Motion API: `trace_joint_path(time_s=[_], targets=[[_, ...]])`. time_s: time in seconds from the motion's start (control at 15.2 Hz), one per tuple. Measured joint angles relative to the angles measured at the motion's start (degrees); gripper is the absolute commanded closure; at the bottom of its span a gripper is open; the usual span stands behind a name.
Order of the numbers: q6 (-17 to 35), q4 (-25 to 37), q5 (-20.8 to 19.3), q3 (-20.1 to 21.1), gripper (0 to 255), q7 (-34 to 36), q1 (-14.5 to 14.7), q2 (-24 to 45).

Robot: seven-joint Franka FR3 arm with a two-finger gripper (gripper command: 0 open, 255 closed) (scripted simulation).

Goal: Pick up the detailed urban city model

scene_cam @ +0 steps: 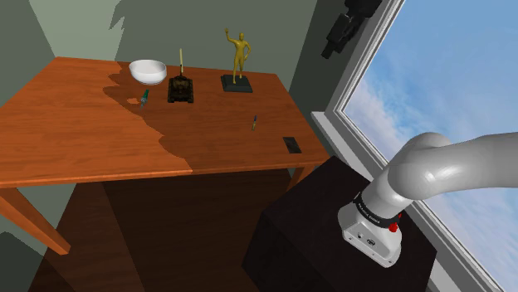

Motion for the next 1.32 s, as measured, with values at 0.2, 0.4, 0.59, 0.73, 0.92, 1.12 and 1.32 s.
trace_joint_path(time_s=[0.2, 0.4, 0.59, 0.73, 0.92, 1.12, 1.32], targets=[[1.66, -1.74, -0.43, -0.63, 0, -1.16, -0.03, 0.36], [5.72, -6.43, -1.25, -1.73, 0, -3.42, -0.04, 0.65], [10.37, -10.09, -2.48, -3.55, 0, -6.46, -0.32, 2.63], [13.42, -13.06, -3.22, -4.53, 0, -8.20, -0.49, 3.36], [18.72, -15.95, -4.39, -6.22, 0, -10.96, -0.78, 6.71], [24.08, -18.59, -5.60, -8.06, 0, -13.87, -1.21, 10.30], [29.26, -19.55, -6.50, -9.70, 0, -16.49, -1.39, 15.38]])
